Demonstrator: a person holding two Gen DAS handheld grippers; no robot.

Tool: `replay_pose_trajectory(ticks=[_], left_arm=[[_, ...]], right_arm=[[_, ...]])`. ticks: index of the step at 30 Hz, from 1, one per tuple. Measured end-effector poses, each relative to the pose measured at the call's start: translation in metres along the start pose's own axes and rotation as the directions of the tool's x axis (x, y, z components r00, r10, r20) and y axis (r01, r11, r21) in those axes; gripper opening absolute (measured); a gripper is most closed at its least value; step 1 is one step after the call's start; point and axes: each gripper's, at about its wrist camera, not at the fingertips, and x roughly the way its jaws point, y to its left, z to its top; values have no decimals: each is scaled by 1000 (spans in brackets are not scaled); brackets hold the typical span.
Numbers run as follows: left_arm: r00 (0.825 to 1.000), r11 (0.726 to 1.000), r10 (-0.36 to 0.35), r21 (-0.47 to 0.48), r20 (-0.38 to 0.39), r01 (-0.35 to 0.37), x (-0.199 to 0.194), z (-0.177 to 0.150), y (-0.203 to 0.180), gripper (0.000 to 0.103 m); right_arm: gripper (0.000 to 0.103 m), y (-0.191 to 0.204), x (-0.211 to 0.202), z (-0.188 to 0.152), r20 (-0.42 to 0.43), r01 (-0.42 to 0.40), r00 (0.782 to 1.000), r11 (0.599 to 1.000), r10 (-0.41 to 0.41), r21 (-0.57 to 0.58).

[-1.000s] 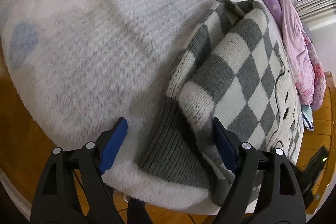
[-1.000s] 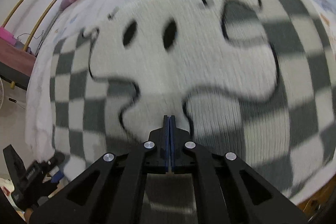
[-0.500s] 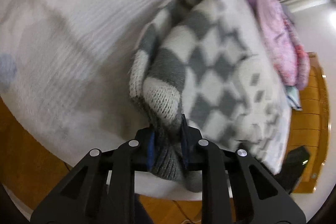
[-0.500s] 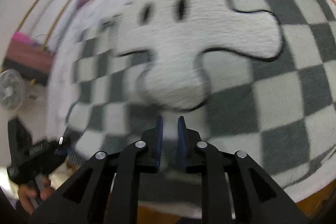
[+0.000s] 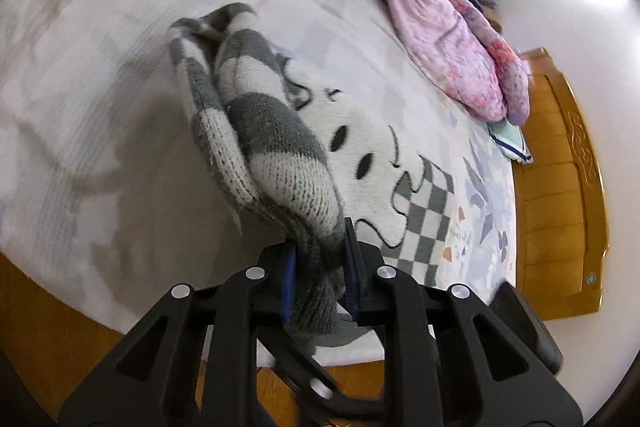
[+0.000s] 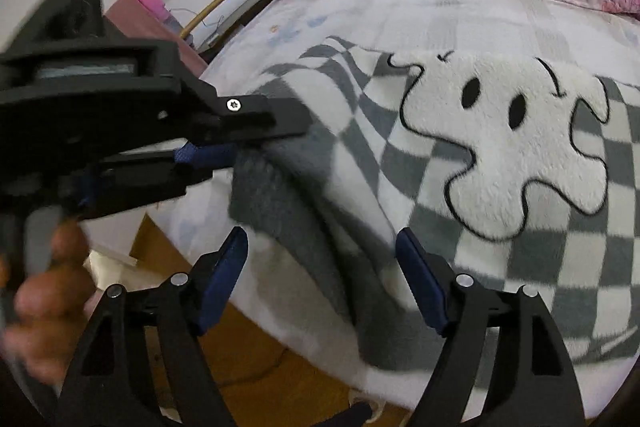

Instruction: Fold large clothes

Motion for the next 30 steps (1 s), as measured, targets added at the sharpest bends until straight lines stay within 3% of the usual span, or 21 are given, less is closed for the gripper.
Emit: replay_pose_trajectory(ticks=[4,6,8,11,13,16,19,20,21,24,26,28,30], left_arm=[[1000,998,2,56,13,-2,3,-2,-23,19],[1000,997,-12,70,11,11,7,-2,-35,19],[1000,996,-5,90,14,4,11,-2,-47,19],[1000,995,5,104,18,-7,15,0,-61,22],[999,995,-50,81,18,49,15,0,-67,27],[990,986,-138,102,40,133,11,-2,-81,42],[985,987,-151,71,81,145,11,-2,-81,46],[987,990,-136,56,82,131,14,-1,-80,47],[992,994,-103,46,69,100,21,-1,-77,47],[999,998,-36,43,40,34,43,-6,-74,47],[999,998,-29,51,-17,29,65,-13,-74,47],[998,998,11,63,-67,-7,88,-22,-77,57],[994,997,15,77,-109,-6,108,-33,-80,58]], right_arm=[[74,-20,10,14,44,18,999,998,-20,67],[60,-32,6,18,77,-37,997,989,26,141],[33,-39,1,22,86,-74,995,979,58,191],[22,-59,-8,24,104,-104,992,950,77,294],[19,-78,-22,24,143,-122,987,914,71,386],[18,-115,-49,12,234,-202,969,810,82,550],[18,-151,-76,-3,321,-277,944,712,77,645],[18,-162,-83,-8,356,-315,931,671,81,671],[18,-178,-93,-19,403,-366,912,604,80,708],[18,-209,-119,-51,487,-438,873,467,18,768],[18,-227,-139,-76,502,-437,863,413,-59,799],[18,-240,-153,-97,493,-422,861,367,-123,829],[18,-256,-166,-121,480,-417,860,305,-172,856]])
